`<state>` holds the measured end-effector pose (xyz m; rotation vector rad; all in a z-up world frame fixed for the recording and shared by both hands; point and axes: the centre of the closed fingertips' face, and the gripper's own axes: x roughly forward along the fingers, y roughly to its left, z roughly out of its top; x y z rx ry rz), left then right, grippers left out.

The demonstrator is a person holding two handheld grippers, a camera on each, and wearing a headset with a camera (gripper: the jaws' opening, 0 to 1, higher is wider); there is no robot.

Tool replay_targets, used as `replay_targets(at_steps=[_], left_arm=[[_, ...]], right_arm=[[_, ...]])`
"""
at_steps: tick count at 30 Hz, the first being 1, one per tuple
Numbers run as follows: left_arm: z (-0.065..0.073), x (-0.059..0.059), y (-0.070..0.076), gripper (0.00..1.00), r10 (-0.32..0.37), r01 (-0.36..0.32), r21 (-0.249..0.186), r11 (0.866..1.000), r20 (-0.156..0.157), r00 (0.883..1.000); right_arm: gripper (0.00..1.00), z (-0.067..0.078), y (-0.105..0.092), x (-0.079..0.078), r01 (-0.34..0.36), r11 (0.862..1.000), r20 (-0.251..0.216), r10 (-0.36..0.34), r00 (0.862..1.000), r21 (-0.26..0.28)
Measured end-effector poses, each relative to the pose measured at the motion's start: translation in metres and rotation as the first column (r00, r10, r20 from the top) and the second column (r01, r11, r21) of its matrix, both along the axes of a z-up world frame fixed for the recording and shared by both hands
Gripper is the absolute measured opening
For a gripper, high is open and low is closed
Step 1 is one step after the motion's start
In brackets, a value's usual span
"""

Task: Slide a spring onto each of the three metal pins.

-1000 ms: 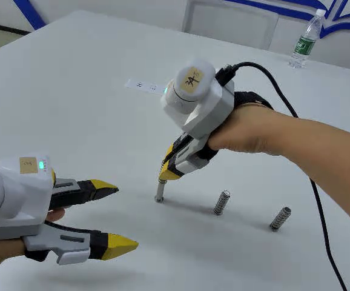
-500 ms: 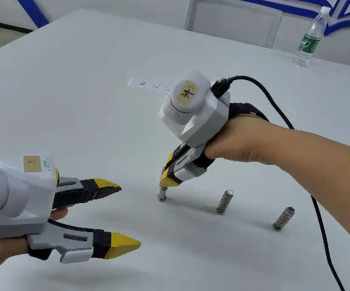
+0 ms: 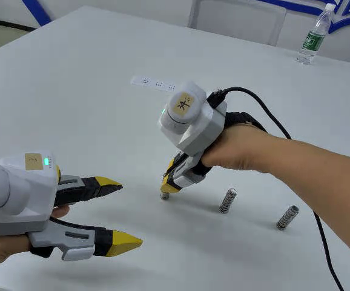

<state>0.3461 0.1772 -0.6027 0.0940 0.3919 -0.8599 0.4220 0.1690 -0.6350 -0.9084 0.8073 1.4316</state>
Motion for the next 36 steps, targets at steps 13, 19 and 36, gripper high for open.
replay_targets(at_steps=[13,19,36], left_arm=[[0.000,-0.001,0.000,0.64,0.004,-0.004,0.000,1.000,-0.002,1.000],[0.001,0.000,0.000,0.65,0.004,-0.004,0.000,1.000,-0.001,1.000],[0.002,0.002,-0.004,0.66,-0.005,0.005,-0.002,1.000,-0.002,1.000]], right_arm=[[0.13,-0.008,0.001,0.001,0.010,1.000,-0.009,-0.010,1.000,-0.001],[0.16,-0.004,0.000,-0.001,0.017,1.000,-0.007,-0.017,1.000,0.009],[0.20,0.007,-0.014,0.001,0.075,0.995,-0.005,-0.075,0.997,0.061]])
